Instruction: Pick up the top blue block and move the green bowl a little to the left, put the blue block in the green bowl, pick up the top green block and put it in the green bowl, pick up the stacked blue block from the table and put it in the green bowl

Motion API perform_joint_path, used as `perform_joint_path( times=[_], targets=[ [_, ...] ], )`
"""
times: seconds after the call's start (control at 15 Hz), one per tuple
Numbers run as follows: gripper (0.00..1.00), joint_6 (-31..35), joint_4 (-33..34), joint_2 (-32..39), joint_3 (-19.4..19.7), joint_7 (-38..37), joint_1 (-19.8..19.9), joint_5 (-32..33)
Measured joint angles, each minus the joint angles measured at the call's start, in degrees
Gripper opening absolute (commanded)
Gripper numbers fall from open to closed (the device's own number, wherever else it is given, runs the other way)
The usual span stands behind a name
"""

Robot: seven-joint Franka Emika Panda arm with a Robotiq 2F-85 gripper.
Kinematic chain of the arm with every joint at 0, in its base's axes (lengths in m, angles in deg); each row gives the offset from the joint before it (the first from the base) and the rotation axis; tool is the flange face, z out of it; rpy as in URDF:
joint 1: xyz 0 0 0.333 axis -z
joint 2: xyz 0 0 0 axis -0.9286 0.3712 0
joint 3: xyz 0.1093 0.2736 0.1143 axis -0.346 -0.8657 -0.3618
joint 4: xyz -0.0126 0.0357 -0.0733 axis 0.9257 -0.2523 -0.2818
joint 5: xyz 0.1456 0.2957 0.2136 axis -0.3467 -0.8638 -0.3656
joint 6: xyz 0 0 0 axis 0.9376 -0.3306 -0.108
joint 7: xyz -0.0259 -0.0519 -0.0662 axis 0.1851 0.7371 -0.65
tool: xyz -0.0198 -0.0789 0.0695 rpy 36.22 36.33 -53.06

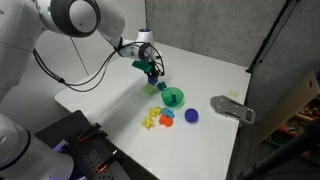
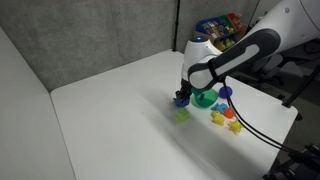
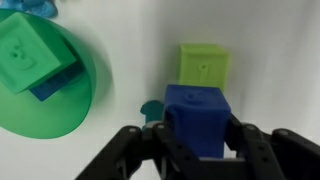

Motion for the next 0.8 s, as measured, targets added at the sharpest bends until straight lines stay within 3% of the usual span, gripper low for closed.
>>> perform_joint_path(
  times=[0.8],
  targets=[
    [0.23, -0.2, 2.4, -1.0, 6.4, -5.2, 4.6, 0.0]
  ],
)
